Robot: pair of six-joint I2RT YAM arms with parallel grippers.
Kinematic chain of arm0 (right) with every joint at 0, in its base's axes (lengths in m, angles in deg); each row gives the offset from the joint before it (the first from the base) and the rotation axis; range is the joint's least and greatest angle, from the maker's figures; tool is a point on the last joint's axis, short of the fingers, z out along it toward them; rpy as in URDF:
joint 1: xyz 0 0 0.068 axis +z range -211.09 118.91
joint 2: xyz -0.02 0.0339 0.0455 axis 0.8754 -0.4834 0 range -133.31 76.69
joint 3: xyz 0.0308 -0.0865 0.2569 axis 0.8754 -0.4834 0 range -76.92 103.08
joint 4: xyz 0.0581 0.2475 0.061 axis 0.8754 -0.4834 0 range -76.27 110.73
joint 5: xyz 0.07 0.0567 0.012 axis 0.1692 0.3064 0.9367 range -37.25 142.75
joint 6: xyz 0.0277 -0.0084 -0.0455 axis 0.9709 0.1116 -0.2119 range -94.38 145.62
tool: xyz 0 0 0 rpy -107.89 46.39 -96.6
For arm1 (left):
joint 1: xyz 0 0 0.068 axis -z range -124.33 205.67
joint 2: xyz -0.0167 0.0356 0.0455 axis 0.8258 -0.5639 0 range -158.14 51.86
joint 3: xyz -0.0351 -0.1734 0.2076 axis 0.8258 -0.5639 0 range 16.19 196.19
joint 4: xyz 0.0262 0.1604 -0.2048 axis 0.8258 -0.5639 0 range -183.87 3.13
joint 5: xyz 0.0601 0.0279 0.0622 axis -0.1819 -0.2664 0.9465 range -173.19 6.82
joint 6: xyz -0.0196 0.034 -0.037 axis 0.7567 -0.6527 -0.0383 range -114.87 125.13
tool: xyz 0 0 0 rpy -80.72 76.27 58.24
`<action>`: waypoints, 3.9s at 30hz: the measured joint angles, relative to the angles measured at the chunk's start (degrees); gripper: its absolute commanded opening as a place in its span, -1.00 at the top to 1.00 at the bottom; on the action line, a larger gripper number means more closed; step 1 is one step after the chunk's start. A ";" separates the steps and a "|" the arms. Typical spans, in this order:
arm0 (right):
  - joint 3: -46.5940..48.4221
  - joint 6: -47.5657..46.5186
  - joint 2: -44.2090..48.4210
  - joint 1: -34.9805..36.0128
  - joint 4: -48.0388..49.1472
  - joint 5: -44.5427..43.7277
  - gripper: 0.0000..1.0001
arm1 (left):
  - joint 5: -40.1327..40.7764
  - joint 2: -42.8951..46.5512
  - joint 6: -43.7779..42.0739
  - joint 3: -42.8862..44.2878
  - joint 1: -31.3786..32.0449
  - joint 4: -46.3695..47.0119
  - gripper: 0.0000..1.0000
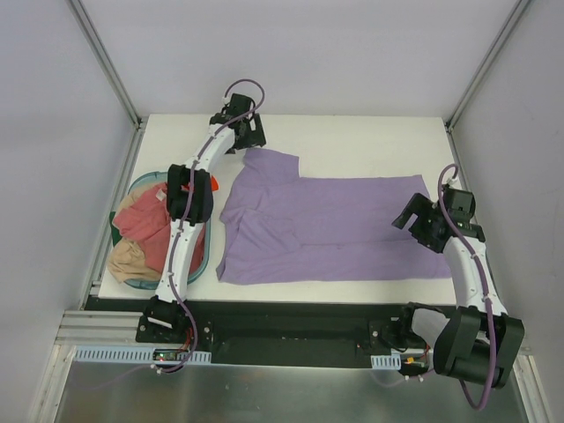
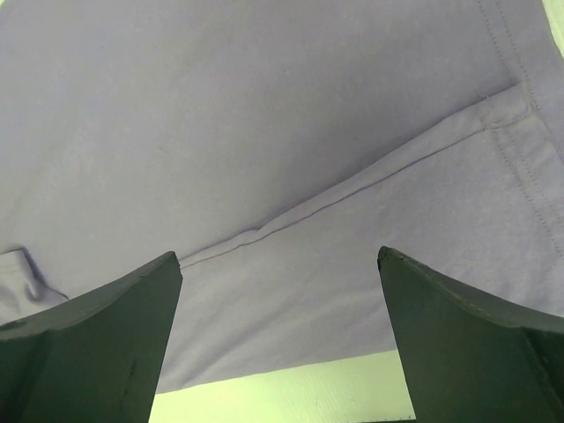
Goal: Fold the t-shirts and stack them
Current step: Fold the flattened tshirt in 1/3 of the way, then grap the side of the flattened tshirt furthest away from the robot with both arms
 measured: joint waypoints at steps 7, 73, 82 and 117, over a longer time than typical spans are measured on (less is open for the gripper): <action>-1.49 -0.20 -1.33 0.00 1.53 0.00 -0.92 | -2.01 -3.74 0.76 2.12 -0.74 0.35 -0.75; 16.24 0.70 -14.95 0.04 -2.12 -2.19 -0.92 | -10.67 15.32 -1.49 -20.55 4.17 8.90 1.00; 39.91 1.38 -40.19 2.51 -6.14 -9.62 -0.92 | -16.52 18.49 -1.46 -30.80 4.04 12.52 1.00; 80.06 -4.26 -78.07 2.01 -18.53 -17.22 0.00 | -22.27 24.17 -1.25 -39.01 4.04 16.00 1.00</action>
